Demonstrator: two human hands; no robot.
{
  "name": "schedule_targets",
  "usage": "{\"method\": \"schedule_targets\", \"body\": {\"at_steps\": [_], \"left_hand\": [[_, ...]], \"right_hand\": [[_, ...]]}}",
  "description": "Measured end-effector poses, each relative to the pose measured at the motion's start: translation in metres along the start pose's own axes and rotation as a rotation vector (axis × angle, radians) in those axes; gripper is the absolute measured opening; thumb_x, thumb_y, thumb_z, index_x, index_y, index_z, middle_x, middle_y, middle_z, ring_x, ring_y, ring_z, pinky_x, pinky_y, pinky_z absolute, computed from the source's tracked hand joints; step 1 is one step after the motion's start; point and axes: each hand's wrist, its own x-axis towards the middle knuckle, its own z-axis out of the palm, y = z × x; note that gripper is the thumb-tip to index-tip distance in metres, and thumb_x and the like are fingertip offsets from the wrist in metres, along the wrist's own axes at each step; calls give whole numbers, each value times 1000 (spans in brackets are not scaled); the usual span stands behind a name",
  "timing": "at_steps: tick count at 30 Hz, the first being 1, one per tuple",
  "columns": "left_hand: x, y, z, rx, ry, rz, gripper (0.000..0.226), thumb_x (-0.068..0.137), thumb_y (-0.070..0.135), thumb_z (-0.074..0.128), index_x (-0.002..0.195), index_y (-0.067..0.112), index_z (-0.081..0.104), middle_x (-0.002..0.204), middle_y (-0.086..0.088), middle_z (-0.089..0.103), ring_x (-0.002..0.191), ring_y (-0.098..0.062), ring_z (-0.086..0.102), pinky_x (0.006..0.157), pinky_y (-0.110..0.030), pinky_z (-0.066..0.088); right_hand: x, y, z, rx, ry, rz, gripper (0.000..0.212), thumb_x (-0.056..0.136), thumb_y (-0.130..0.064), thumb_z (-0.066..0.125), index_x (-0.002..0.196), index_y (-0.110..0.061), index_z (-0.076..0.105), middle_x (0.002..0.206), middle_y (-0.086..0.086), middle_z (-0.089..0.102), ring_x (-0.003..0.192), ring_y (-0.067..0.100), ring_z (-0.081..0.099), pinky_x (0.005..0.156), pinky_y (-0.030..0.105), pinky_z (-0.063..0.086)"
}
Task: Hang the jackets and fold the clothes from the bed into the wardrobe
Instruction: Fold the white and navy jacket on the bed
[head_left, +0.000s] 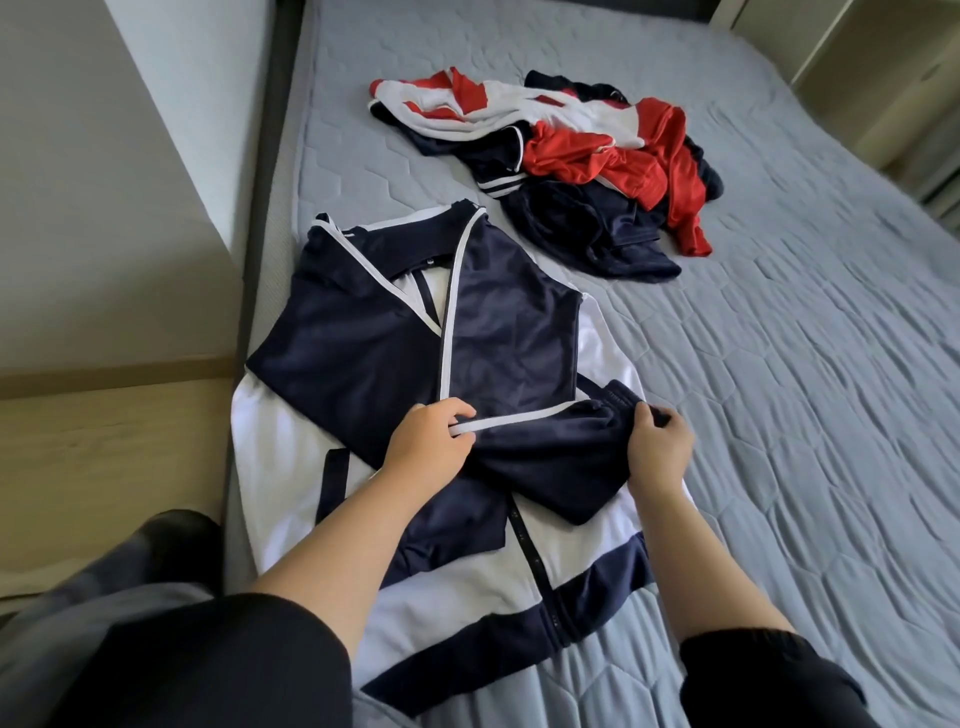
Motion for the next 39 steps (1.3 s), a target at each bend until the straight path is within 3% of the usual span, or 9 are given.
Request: {"method": "schedule_targets", "body": {"at_steps": [3, 7, 10, 14, 21, 26, 30, 33, 39], "left_hand": [[2, -9, -1, 156, 27, 62, 39, 86, 13, 62, 124, 21, 57, 114, 2, 50, 109, -17, 46, 86, -31, 45], [7, -14, -7, 153, 52, -38, 35, 88, 22, 62, 123, 21, 56, 113, -1, 48, 103, -21, 51, 81, -33, 46], [7, -10, -7, 55, 3, -75, 7, 87, 24, 61, 91, 22, 66, 92, 3, 52, 84, -19, 53, 71, -28, 41], [9, -8, -6, -27, -57, -96, 34, 89, 27, 57, 60, 14, 44, 61, 1, 43, 61, -17, 39, 54, -27, 31], [2, -9, 5, 246, 57, 4, 19, 94, 27, 52, 84, 12, 58, 87, -3, 57, 89, -25, 53, 69, -36, 45], [0, -20, 11, 325, 95, 96, 32, 93, 29, 57, 122, 18, 51, 106, 0, 58, 96, -19, 56, 77, -38, 51], [-2, -25, 17, 390, 135, 67, 33, 97, 31, 50, 127, 20, 53, 108, -1, 60, 100, -21, 52, 78, -35, 48], [0, -24, 16, 305, 156, -36, 20, 98, 25, 46, 105, 19, 64, 95, -2, 65, 88, -23, 55, 70, -36, 46], [2, -19, 12, 183, 140, -137, 18, 96, 24, 52, 80, 18, 58, 72, 1, 61, 71, -23, 57, 62, -34, 45]], "right_hand": [[6, 7, 1, -116, 44, -17, 21, 95, -21, 52, 102, -4, 62, 93, 6, 62, 87, 21, 56, 78, 30, 43], [10, 18, 4, -281, -101, 14, 21, 95, -20, 48, 96, -4, 61, 85, 8, 58, 81, 23, 52, 70, 28, 37], [14, 17, 3, -395, -181, 43, 22, 93, -17, 49, 97, -2, 64, 81, 9, 58, 78, 25, 52, 69, 28, 39], [13, 17, -7, -293, 14, 45, 19, 89, -14, 47, 75, -10, 58, 68, 3, 53, 72, 26, 48, 62, 29, 35], [-11, 33, -16, -415, 4, 31, 21, 94, -23, 46, 103, -7, 57, 103, 11, 64, 94, 28, 57, 82, 34, 42], [-38, 19, -3, -596, 67, -535, 36, 91, -10, 52, 125, 0, 51, 137, 20, 45, 128, 37, 38, 107, 40, 23], [-70, 20, 16, -734, -358, -1015, 44, 93, -23, 37, 132, -6, 50, 146, 12, 42, 140, 29, 31, 116, 42, 17], [-66, 32, 21, -1029, -583, -899, 53, 100, -35, 30, 151, -21, 23, 160, 0, 12, 148, 17, 1, 118, 41, -2], [-64, 24, 33, -934, -347, -539, 60, 100, -41, 19, 153, -21, 1, 161, 0, -4, 147, 16, -11, 116, 43, -10]]}}
